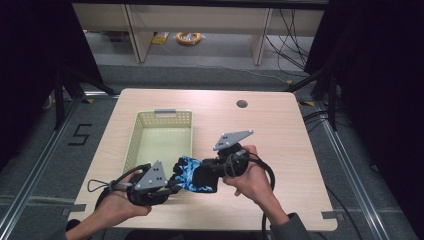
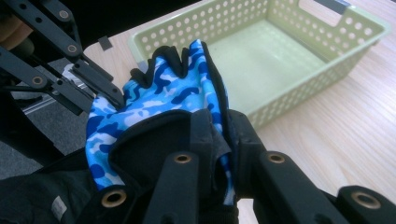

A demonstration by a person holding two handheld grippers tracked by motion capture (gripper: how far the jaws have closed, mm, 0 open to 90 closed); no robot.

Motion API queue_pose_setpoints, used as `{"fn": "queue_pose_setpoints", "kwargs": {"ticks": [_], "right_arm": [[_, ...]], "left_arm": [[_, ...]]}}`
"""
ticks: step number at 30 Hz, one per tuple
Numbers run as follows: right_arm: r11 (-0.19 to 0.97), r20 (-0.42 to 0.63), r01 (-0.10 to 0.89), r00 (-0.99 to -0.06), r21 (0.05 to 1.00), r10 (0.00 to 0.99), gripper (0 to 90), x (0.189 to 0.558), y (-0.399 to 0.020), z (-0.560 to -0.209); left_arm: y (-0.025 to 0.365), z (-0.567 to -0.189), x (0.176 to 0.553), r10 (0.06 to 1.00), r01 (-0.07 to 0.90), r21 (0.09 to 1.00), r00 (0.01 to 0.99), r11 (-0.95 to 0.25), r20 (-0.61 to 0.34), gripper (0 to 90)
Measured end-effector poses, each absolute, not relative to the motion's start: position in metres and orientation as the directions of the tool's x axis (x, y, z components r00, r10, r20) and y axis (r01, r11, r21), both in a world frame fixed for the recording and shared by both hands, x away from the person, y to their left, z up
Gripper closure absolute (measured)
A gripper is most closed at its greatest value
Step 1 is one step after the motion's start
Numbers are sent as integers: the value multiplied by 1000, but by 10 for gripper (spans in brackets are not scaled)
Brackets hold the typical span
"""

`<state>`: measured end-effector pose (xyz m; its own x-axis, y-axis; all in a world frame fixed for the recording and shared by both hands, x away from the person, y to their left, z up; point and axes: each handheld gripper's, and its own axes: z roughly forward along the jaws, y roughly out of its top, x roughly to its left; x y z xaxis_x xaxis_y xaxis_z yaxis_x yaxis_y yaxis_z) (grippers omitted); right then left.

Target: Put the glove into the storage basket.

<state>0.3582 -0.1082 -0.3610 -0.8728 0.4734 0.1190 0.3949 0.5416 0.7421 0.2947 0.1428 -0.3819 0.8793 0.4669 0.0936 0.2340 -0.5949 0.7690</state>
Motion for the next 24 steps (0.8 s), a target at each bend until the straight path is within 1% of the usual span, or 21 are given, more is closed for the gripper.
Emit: {"fn": "queue_pose_setpoints", "kwargs": {"ticks": [3,4,6,9,11,12,15,18,19,20,24], "right_arm": [[556,112,375,-887,742,449,825,368,-96,-361],[556,121,385,-884,736,452,825,370,-92,-361],[566,110,365,-895,739,433,825,375,-83,-361],[577,119,368,-899,729,422,825,381,-71,-363],[585,114,353,-907,730,405,825,387,-62,-365],[581,131,375,-899,722,418,825,387,-58,-365],[598,124,348,-915,722,384,825,396,-46,-368],[606,128,343,-920,718,369,825,402,-37,-370],[599,148,364,-914,714,379,825,402,-33,-372],[609,138,350,-920,712,368,825,405,-30,-372],[622,146,359,-919,696,367,825,411,-17,-376]], "left_arm": [[154,-381,298,478,239,768,873,-594,98,822],[157,-381,299,491,257,767,867,-588,87,821],[165,-383,301,503,267,766,860,-585,84,822],[176,-386,305,521,284,764,850,-580,79,822],[182,-388,306,533,298,764,843,-572,70,822],[185,-389,307,540,302,767,839,-566,68,822],[194,-393,308,559,319,764,827,-561,66,821],[203,-394,310,575,335,765,816,-550,56,821],[206,-394,310,580,339,761,812,-553,59,821],[208,-395,311,583,343,760,810,-553,59,821],[215,-400,314,599,366,751,800,-549,47,821]]}}
